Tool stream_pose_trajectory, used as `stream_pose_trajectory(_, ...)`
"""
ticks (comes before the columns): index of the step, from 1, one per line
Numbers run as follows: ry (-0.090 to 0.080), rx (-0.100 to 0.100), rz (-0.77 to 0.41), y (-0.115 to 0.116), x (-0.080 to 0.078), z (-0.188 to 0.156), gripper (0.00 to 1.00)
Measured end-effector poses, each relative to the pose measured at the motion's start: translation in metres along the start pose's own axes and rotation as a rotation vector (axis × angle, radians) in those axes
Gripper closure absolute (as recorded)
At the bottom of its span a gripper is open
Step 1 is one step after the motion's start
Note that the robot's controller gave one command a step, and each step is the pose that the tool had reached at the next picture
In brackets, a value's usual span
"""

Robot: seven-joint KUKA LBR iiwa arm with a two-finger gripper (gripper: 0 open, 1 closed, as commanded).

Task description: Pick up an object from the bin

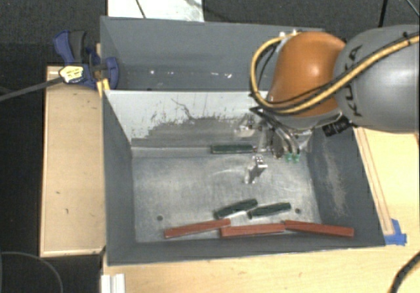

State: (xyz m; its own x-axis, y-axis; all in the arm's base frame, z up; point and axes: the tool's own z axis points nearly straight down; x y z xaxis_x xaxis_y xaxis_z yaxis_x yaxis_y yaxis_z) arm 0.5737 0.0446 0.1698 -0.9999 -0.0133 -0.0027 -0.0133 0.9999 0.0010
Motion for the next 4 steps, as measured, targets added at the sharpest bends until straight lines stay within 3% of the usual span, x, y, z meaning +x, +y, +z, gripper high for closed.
stream_pose_trajectory(1, -0.002, 0.0, -0.086, 0.001, 0.043, 0.05, 0.0)
stream_pose_trajectory(2, 0.005, 0.0, -0.33, 0.01, 0.067, 0.055, 0.0)
stream_pose_trajectory(3, 0.005, 0.0, -0.421, -0.012, 0.091, 0.063, 0.0)
stream_pose_trajectory(4, 0.006, -0.001, -0.475, -0.014, 0.08, 0.087, 0.0)
